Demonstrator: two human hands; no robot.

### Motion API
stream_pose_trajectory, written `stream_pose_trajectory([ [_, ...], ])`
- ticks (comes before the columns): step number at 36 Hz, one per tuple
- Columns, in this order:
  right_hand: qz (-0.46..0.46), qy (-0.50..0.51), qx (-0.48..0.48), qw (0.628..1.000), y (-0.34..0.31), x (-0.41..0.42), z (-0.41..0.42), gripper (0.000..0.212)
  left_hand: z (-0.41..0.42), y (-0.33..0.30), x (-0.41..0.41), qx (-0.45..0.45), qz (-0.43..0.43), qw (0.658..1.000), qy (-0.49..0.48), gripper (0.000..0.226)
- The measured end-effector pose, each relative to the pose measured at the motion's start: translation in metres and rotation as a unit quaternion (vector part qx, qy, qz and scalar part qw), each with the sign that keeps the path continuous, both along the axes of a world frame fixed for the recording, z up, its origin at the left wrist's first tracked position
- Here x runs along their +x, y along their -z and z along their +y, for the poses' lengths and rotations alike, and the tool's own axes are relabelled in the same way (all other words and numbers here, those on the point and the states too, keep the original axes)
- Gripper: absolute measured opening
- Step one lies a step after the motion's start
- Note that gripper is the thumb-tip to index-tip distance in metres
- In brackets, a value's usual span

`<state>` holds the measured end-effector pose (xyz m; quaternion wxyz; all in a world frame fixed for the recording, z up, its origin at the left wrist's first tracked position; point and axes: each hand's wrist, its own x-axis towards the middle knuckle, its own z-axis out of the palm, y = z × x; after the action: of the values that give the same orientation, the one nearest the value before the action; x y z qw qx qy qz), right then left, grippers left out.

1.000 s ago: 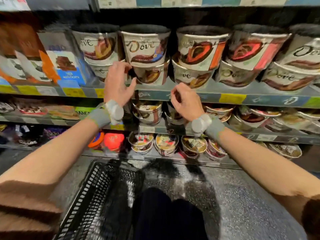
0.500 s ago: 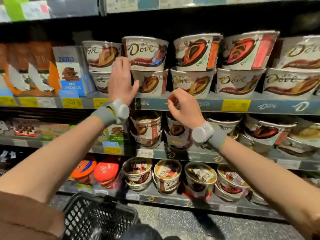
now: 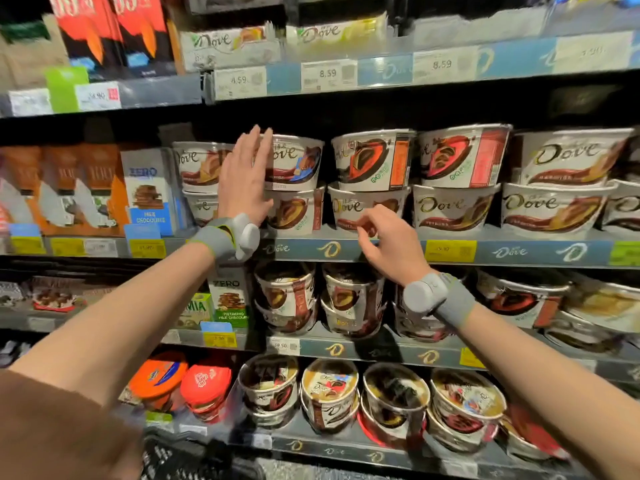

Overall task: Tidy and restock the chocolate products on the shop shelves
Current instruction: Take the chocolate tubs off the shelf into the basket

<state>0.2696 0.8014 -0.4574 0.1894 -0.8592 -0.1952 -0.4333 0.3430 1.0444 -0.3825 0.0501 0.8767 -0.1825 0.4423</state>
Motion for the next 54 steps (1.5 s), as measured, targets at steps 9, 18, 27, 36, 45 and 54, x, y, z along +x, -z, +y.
stream_pose_trajectory([
  [9, 0.018, 0.023, -0.01, 1.0, 0.009, -0.001, -0.025, 0.006, -0.002, -0.009, 0.005, -0.016, -0.033, 0.999, 0.031, 0.104],
  [18, -0.102, 0.072, -0.004, 0.992, -0.019, -0.004, -0.032, 0.045, -0.004, -0.002, -0.005, -0.035, -0.068, 0.996, 0.044, 0.088],
  [27, -0.097, 0.126, -0.092, 0.983, -0.057, 0.004, -0.037, 0.101, 0.003, 0.008, -0.024, -0.074, -0.081, 0.992, 0.066, 0.076],
  [36, -0.058, 0.17, -0.161, 0.97, -0.075, 0.01, -0.019, 0.111, 0.009, 0.011, -0.033, -0.109, -0.073, 0.989, 0.065, 0.084],
  [45, -0.023, 0.208, -0.24, 0.948, -0.094, 0.012, -0.021, 0.106, 0.012, 0.018, -0.047, -0.158, -0.091, 0.981, 0.06, 0.086],
  [54, -0.01, 0.211, -0.263, 0.942, -0.098, 0.008, -0.026, 0.099, 0.013, 0.02, -0.052, -0.176, -0.083, 0.977, 0.086, 0.085],
])
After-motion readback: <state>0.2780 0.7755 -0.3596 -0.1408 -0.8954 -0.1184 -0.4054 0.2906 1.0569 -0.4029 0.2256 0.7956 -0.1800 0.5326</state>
